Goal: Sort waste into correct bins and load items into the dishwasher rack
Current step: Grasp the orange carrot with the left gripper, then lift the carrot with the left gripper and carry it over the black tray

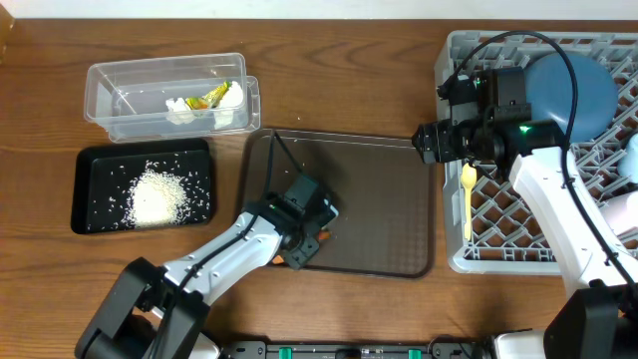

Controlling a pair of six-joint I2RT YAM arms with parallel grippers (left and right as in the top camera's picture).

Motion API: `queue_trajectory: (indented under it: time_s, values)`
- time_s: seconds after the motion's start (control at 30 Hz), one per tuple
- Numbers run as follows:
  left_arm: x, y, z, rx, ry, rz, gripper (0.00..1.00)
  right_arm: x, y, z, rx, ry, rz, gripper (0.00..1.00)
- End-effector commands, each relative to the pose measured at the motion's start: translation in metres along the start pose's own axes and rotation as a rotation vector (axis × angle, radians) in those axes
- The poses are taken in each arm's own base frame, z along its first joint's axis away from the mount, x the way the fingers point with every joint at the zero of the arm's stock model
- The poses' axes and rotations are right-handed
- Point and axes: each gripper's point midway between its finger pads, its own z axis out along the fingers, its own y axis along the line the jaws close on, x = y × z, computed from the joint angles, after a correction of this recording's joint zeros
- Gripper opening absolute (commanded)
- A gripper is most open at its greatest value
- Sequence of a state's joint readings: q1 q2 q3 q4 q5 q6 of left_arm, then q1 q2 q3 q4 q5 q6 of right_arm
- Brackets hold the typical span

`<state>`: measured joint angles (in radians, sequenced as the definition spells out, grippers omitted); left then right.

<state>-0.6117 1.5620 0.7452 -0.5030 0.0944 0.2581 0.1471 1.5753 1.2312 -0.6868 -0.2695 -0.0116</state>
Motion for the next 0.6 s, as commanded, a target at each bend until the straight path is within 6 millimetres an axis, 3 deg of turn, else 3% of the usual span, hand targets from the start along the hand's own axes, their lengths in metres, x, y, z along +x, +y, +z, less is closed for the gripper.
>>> queue_trajectory:
  time_s: [0.0,0.23,0.37,0.53,0.57]
  values:
    - [0.010,-0.001,0.013,0.003,0.041,0.000,0.44,-0.003,0.001,0.001,0.002,-0.003,-0.017,0.81]
    - [-0.002,0.018,0.012,-0.100,0.000,0.001,0.36,-0.002,0.001,0.001,0.002,0.001,-0.015,0.81]
    - [-0.004,0.030,0.008,-0.162,-0.001,-0.008,0.22,-0.002,0.001,0.001,0.002,0.001,-0.015,0.81]
    - [-0.009,0.039,0.005,-0.170,-0.013,-0.033,0.19,-0.002,0.001,0.001,0.002,0.001,-0.015,0.81]
    - [-0.009,0.040,0.005,-0.171,-0.014,-0.040,0.13,-0.002,0.001,0.001,0.002,0.001,-0.015,0.81]
